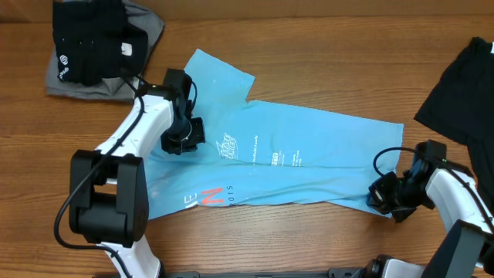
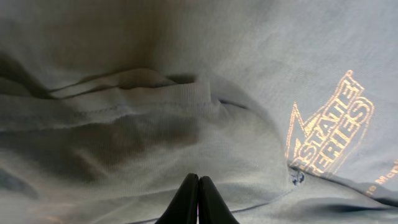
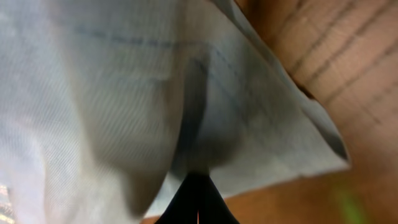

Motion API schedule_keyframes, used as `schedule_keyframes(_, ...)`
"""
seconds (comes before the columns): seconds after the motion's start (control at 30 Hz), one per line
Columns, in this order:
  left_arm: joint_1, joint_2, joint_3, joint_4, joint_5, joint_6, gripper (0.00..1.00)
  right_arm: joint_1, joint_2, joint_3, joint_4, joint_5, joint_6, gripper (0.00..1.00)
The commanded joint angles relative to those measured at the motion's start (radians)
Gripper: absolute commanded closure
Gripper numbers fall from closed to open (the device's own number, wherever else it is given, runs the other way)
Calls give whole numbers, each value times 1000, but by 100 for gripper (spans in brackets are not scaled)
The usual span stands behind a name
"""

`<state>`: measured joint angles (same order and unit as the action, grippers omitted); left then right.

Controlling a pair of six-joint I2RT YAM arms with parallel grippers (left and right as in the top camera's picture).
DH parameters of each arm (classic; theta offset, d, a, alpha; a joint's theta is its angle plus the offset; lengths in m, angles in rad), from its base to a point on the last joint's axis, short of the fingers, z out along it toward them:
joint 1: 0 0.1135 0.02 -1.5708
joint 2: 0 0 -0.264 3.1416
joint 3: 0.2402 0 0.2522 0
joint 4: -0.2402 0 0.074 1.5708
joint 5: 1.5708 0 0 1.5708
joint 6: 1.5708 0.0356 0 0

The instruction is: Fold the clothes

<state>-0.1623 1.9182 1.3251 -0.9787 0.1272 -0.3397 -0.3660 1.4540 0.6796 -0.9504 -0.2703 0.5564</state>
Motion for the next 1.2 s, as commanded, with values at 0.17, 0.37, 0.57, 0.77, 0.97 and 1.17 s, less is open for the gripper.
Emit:
schedule_keyframes(0.17, 3, 104, 18, 34, 15, 3, 94, 0, 28, -71, 108, 26, 90, 96)
schedule_keyframes(0.37, 49, 132, 18, 53, -17, -24, 94, -1, 35, -71, 78, 52, 205, 96)
schedule_keyframes(0.57, 148, 132, 18, 97, -19, -74, 89, -1, 35, -71, 21, 66, 277, 96)
schedule_keyframes(0.77, 234, 132, 19, 162, -20, -113, 86, -2, 21, -46, -51, 136, 335, 96)
schedule_keyframes(0.97, 260, 132, 21, 240, -23, -113, 83, -2, -29, 36, -162, 211, 335, 96)
schedule_keyframes(1.17, 260, 131, 98, 173, -23, -110, 85, -2, -96, 129, -268, 254, 330, 96)
